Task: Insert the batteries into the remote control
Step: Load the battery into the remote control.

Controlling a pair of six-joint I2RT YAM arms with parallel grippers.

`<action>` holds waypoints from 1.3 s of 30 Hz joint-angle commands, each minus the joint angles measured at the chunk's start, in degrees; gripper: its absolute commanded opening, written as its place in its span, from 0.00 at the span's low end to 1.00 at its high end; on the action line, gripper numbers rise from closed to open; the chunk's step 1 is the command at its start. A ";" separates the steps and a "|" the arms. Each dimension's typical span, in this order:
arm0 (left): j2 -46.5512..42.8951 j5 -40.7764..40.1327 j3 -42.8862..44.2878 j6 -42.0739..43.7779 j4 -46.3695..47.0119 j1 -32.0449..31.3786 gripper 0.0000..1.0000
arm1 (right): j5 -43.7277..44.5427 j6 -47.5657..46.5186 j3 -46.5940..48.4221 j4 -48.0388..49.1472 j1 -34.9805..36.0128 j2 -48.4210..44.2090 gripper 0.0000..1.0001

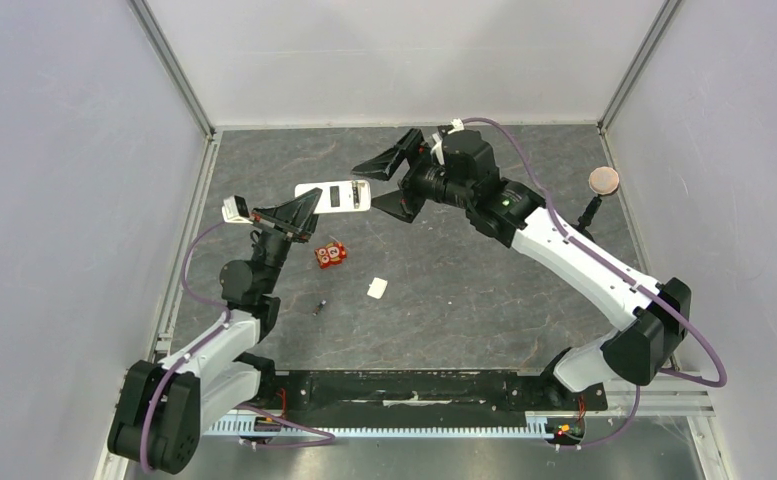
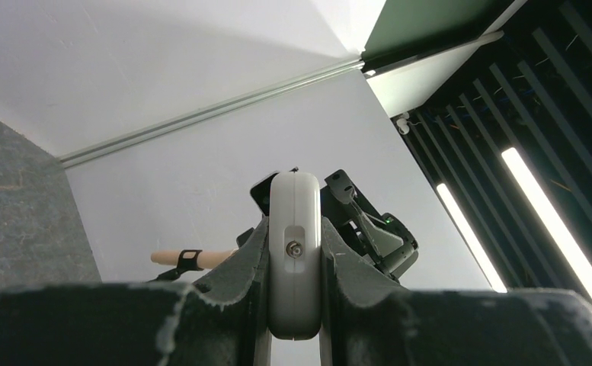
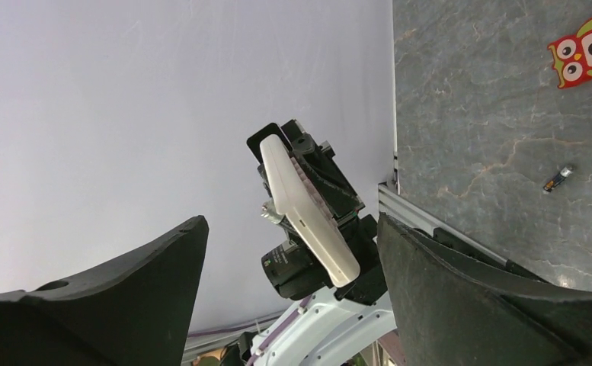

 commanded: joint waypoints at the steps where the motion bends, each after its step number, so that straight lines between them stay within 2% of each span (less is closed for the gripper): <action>1: 0.54 -1.36 1.06 3.43 4.73 -0.05 0.02 | -1.38 2.57 -0.54 2.56 0.47 -0.77 0.83; 17: 1.23 -2.05 1.42 4.18 6.49 -0.18 0.02 | 0.22 6.02 -2.79 4.16 1.73 -0.66 0.70; 33: 2.43 0.08 0.62 7.72 9.63 -0.21 0.02 | 0.21 7.72 -1.95 7.60 1.64 0.96 0.76; 39: 2.25 -0.22 0.54 9.00 9.99 -0.22 0.02 | -0.40 7.99 -2.19 7.96 1.64 1.53 0.66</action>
